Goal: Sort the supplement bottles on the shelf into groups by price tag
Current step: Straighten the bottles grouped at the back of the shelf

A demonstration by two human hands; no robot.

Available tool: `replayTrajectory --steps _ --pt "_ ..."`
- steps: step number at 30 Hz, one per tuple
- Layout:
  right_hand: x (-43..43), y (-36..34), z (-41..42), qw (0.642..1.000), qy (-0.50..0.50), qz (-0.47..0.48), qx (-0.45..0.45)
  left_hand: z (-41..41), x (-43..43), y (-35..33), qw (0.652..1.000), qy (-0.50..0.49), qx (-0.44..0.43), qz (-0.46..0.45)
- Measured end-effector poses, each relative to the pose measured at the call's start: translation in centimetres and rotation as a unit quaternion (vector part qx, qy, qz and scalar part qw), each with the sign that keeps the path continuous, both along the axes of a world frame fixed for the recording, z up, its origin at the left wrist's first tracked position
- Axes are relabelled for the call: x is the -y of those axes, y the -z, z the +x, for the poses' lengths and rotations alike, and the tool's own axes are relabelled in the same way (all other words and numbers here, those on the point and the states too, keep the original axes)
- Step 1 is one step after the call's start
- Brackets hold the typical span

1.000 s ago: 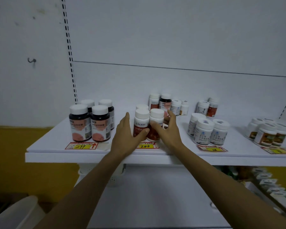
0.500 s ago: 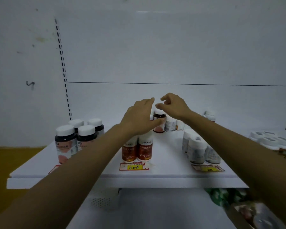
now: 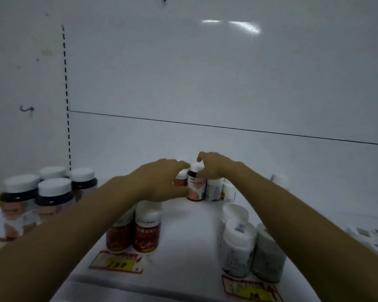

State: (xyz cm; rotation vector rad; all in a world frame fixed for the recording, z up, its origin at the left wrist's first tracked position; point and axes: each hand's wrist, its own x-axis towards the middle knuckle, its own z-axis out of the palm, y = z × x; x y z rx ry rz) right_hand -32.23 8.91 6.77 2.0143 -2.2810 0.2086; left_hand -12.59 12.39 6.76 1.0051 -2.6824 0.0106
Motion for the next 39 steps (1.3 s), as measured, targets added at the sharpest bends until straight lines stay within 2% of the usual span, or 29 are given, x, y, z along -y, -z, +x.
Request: replayTrajectory --steps 5,9,15,19,22,26,29,31,33,39 --pt "2.2 0.1 -1.5 0.999 -0.003 0.021 -0.030 -1.5 -0.1 0.4 1.000 -0.023 -0.002 0.019" --pt "4.0 1.1 -2.3 1.000 -0.003 0.016 -0.018 -1.8 -0.1 0.8 0.999 -0.034 0.012 0.025" --pt "5.2 1.4 -2.1 0.998 0.009 -0.039 0.046 -1.8 0.4 1.0 0.998 -0.058 0.022 0.025" --pt "4.7 -0.2 -1.5 0.988 0.025 -0.140 0.065 -1.8 1.6 0.3 0.995 -0.099 0.032 0.000" --pt "3.5 -3.0 -0.5 0.976 0.001 -0.186 0.114 -1.9 3.0 -0.5 0.989 -0.144 -0.012 -0.028" --pt "2.1 -5.9 1.5 0.935 -0.039 -0.236 0.260 -2.2 4.1 -1.2 0.975 -0.155 -0.155 0.039" --pt "1.2 -7.1 3.5 0.872 -0.086 -0.258 0.406 -1.2 4.8 -1.5 0.952 -0.119 -0.258 0.111" --pt "1.0 -7.4 4.9 0.837 -0.097 -0.264 0.469 0.0 5.0 -1.4 0.939 -0.099 -0.301 0.130" --pt "0.8 -7.5 6.4 0.822 -0.101 -0.263 0.494 1.4 5.0 -1.6 0.937 -0.095 -0.313 0.120" --pt "-0.1 -7.5 11.6 0.817 -0.119 -0.227 0.517 6.8 5.1 -1.8 0.947 -0.115 -0.288 0.089"
